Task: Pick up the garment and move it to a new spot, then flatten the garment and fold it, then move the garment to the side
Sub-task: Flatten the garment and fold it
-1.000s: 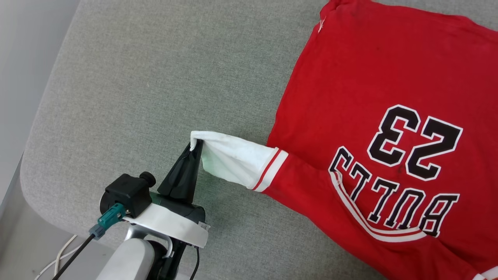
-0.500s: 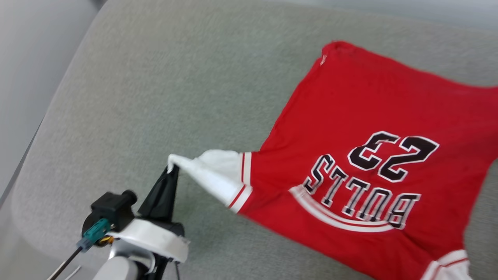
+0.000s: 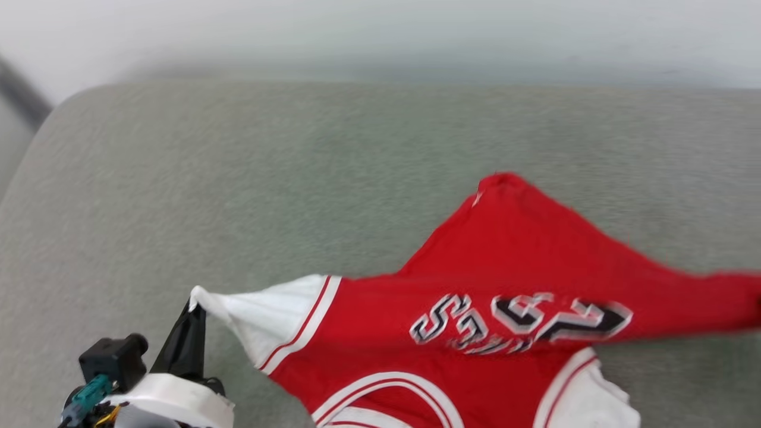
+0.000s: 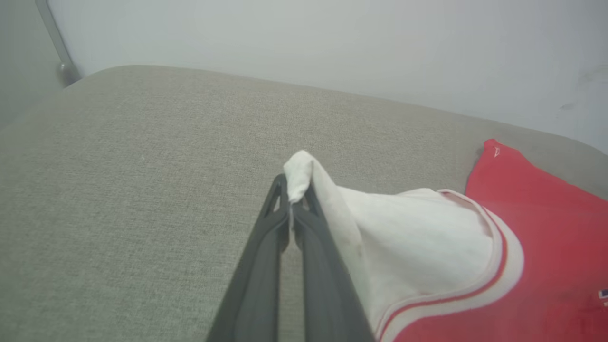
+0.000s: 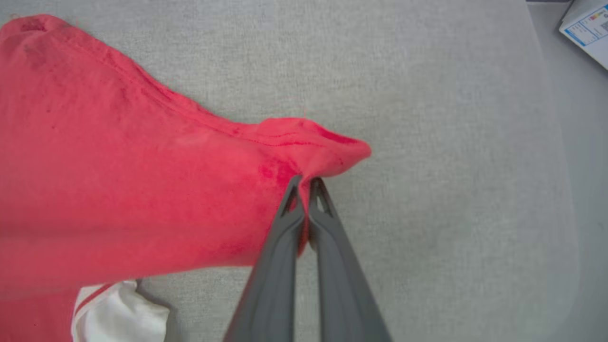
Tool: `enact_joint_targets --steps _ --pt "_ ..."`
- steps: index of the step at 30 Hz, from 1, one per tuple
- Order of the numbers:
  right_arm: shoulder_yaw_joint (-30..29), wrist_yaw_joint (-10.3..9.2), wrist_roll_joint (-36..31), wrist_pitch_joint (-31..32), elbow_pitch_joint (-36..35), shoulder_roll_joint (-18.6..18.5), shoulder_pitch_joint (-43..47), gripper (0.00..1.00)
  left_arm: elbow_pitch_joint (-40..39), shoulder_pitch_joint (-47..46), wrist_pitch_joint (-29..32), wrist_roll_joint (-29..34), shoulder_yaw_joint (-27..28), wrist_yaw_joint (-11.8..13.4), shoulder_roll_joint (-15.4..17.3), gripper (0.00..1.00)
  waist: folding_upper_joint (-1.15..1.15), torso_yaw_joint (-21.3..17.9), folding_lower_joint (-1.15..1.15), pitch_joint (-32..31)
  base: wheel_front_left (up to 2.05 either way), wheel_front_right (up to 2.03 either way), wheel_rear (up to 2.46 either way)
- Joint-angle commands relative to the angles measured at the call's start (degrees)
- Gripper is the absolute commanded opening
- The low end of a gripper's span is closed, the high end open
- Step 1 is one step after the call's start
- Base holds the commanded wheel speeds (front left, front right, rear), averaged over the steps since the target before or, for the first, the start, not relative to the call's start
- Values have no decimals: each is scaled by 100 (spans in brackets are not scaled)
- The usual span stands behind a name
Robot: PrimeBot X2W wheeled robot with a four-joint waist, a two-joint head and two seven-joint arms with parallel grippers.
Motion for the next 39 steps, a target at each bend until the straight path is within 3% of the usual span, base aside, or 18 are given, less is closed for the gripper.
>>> enact_joint_targets --steps 1,7,12,13,14,18,25,28,32,39 --pt "-50 -4 42 -40 -267 218 637 0 -45 134 35 -44 80 76 67 0 0 -453 1 -287 0 0 0" --pt "-9 -4 -31 -61 -504 835 1874 0 -86 313 133 -100 127 200 102 0 0 -807 1 -364 0 0 0" --pt "103 -4 63 -107 -308 1225 2222 0 -105 354 209 -46 99 255 166 0 0 -955 1 -334 0 0 0" --pt "121 -3 67 -167 -259 1265 2245 25 -107 362 229 -60 87 259 165 0 0 -978 1 -325 0 0 0" --pt "158 -3 84 -251 -224 1295 2252 100 -115 371 236 -68 84 263 167 0 0 -999 1 -319 0 0 0" --pt "149 -3 196 -1034 -288 1318 2044 100 -177 373 279 -58 71 301 190 0 0 -1017 1 -285 0 0 0" --pt "167 -3 274 -3528 -252 1129 1225 100 -375 163 343 -25 12 294 207 0 0 -851 1 -109 0 0 0" --pt "323 -3 343 -3766 -118 986 949 100 -438 100 360 -10 1 285 218 0 0 -797 1 -13 0 0 0" --pt "981 -3 447 -3528 144 555 226 100 -600 -95 376 53 -56 265 227 0 0 -645 1 234 0 0 0" --pt "2366 -3 785 -1757 348 -226 -1033 100 -785 -545 395 169 -260 116 179 0 0 -264 1 662 0 0 0"
